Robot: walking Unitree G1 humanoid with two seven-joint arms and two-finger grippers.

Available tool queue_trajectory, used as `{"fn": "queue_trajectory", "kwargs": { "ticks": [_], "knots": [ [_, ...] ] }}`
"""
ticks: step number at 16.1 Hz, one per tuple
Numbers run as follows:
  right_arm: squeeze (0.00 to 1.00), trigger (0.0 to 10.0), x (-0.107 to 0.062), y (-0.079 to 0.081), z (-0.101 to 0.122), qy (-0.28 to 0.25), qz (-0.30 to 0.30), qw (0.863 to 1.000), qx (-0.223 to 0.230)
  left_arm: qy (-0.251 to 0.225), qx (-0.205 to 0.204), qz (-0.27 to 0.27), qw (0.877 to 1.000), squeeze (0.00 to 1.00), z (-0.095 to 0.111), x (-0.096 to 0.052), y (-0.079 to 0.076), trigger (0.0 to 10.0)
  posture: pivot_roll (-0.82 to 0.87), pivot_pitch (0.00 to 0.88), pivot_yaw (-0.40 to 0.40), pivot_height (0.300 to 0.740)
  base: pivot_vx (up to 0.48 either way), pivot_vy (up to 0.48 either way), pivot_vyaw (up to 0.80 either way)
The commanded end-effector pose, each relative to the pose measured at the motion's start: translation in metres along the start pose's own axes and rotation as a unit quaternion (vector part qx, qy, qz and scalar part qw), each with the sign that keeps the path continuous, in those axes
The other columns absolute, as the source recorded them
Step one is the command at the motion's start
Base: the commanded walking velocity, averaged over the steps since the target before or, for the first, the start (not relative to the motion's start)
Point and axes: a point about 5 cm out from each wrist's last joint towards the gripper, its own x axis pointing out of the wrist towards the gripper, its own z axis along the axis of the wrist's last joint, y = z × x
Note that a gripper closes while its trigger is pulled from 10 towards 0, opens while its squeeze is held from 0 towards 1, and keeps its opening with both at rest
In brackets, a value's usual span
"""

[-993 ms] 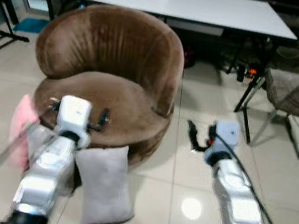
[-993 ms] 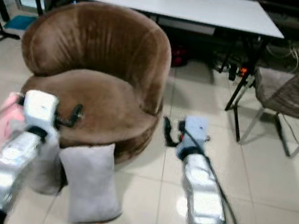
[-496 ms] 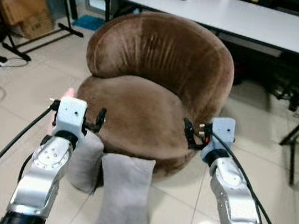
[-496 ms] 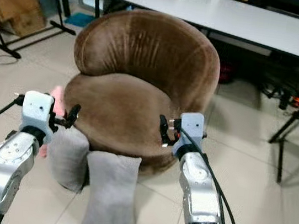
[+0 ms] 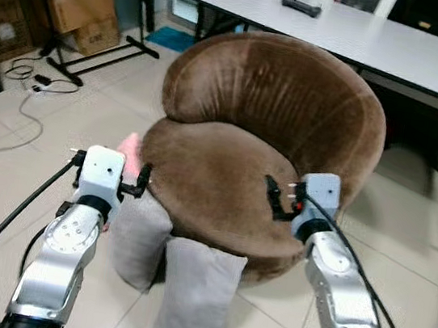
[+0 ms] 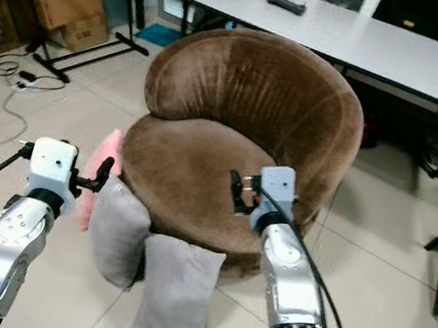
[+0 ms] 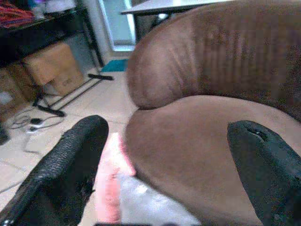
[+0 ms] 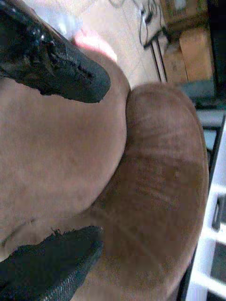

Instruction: Move the pillow to the sofa from floor

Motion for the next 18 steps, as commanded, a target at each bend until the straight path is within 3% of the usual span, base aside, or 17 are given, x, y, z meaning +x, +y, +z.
{"fn": "queue_trajectory", "kwargs": {
  "ticks": [1, 9, 18],
  "knots": [
    [0.0, 10.0, 0.0005, -0.0032, 0.0012, -0.002, -0.009, 1.0, 0.002, -0.009, 0.006, -0.009, 1.0, 0.0, 0.0044, 0.0004, -0.0035, 10.0, 0.05, 0.0, -0.021, 0.74, 0.0, 0.0, 0.0],
    [0.0, 10.0, -0.0016, -0.0118, 0.0004, -0.004, -0.029, 0.999, 0.018, -0.012, 0.018, -0.009, 1.0, 0.0, 0.0014, -0.0006, -0.004, 10.0, 0.05, 0.0, -0.023, 0.74, 0.0, 0.0, 0.0],
    [0.0, 10.0, -0.0062, -0.0118, -0.0039, -0.002, -0.031, 0.999, 0.029, -0.021, 0.032, 0.011, 0.999, 0.0, -0.0047, -0.0082, 0.0022, 10.0, 0.06, 0.0, -0.035, 0.676, 0.0, 0.0, 0.0]
  ]
}}
